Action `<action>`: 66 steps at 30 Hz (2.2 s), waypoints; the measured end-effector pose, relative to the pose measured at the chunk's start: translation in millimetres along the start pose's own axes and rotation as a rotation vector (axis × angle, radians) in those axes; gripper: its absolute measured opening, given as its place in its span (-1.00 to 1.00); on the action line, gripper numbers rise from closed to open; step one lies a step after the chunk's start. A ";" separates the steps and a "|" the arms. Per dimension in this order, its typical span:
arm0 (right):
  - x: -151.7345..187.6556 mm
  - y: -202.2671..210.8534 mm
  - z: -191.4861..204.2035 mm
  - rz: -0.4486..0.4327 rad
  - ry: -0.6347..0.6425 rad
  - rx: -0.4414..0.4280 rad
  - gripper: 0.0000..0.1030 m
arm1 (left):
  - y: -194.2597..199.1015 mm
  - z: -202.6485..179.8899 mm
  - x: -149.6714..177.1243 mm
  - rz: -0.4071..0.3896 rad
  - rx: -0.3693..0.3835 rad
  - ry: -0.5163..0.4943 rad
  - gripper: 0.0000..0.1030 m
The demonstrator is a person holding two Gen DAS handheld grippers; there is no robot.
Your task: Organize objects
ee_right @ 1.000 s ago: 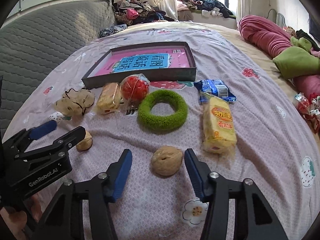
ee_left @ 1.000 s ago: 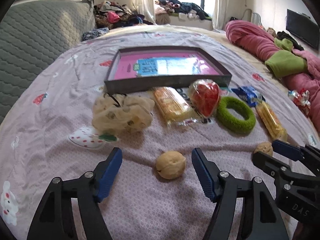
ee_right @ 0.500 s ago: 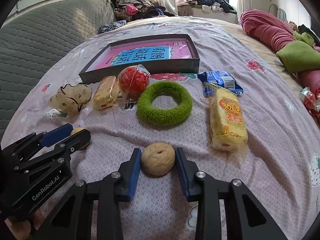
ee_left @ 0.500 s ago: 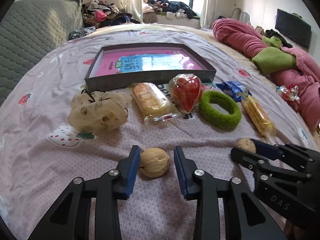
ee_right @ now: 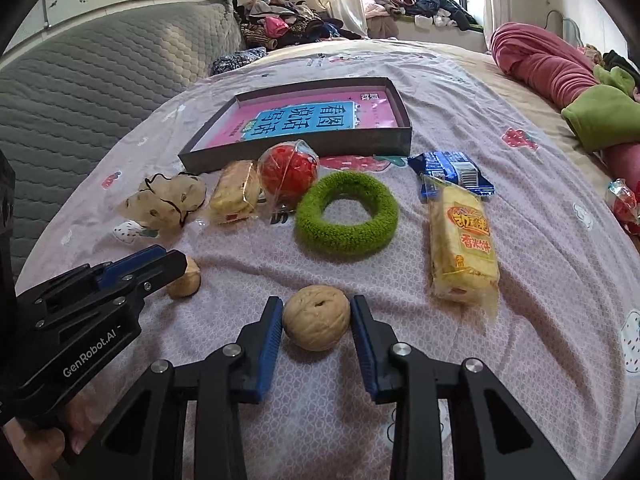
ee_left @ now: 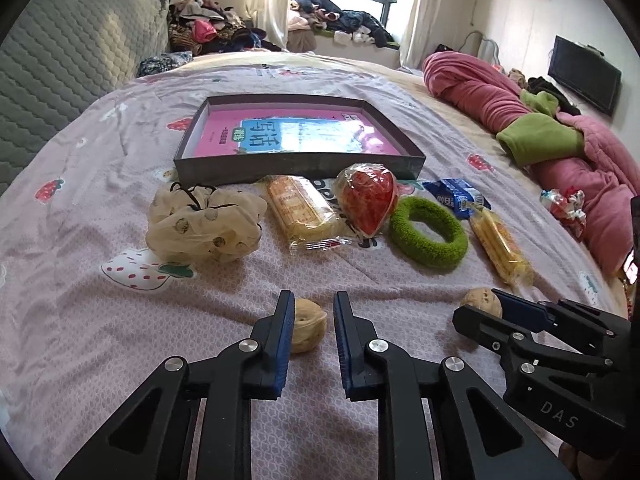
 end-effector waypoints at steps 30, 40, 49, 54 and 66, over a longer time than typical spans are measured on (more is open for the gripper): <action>-4.0 7.3 -8.4 -0.025 -0.034 -0.021 -0.32 | -11.2 0.1 2.2 -0.015 -0.006 -0.019 -0.15; -25.5 24.5 -2.8 -0.067 -0.012 -0.021 -0.32 | 23.8 0.5 -28.3 -0.090 -0.018 -0.028 -0.15; -52.8 33.1 8.8 -0.099 0.023 -0.025 -0.32 | 33.3 5.5 -52.5 -0.114 -0.034 -0.030 -0.15; -66.1 33.4 15.0 -0.113 0.042 -0.024 -0.32 | 29.2 11.6 -61.7 -0.119 -0.045 -0.018 -0.15; -104.8 20.2 23.8 -0.140 0.083 -0.015 -0.32 | 9.4 20.7 -80.4 -0.122 -0.047 0.000 -0.15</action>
Point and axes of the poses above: each gripper's, at about its wrist camera, not at the fingertips, and y roughly against the way its jaws point, z to its left, x to its underside, the point moved 8 cm from there along -y, roughly the way its jaws point, and after that the axes turned 12 degrees about x, right-handed, at the moved point
